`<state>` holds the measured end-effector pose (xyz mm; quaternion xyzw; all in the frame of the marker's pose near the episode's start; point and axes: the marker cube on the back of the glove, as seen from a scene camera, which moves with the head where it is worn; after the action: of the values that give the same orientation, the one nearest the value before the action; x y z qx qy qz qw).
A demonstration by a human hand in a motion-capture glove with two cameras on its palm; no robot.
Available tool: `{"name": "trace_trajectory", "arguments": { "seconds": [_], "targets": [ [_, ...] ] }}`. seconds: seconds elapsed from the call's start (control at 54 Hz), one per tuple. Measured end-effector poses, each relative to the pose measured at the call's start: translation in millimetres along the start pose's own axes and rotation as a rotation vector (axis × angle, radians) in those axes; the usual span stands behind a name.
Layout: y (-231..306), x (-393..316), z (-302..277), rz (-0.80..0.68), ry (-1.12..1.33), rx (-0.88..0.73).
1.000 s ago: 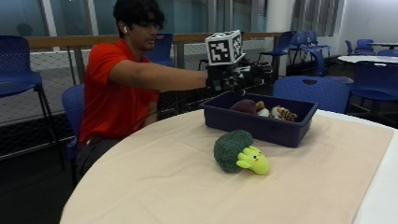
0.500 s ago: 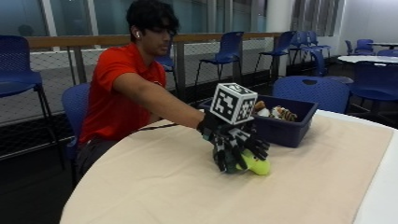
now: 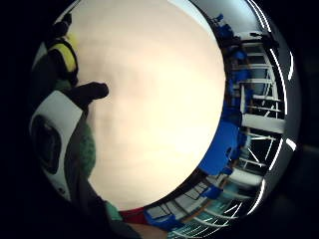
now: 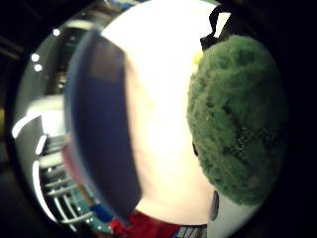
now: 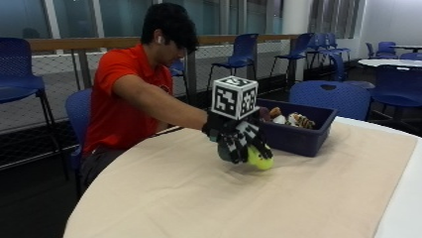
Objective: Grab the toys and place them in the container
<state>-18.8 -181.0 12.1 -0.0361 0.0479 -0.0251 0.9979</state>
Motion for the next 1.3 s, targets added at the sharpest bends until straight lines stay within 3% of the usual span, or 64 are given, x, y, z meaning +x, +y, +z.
{"name": "trace_trajectory", "arguments": {
  "seconds": [0.37,0.444,0.593,0.833,0.945,1.111,1.204,1.296],
  "targets": [
    [61,-119,-104,-0.294,-0.021,0.18],
    [71,-149,-109,-0.408,0.024,0.191],
    [73,-192,-110,-0.391,0.037,0.185],
    [89,-235,-107,-0.543,0.018,0.189],
    [86,-242,-108,-0.385,0.016,0.177],
    [88,-217,-105,-0.489,0.132,0.063],
    [91,-205,-112,-0.435,0.015,0.052],
    [90,-177,-114,-0.289,0.001,0.053]
  ]
}}
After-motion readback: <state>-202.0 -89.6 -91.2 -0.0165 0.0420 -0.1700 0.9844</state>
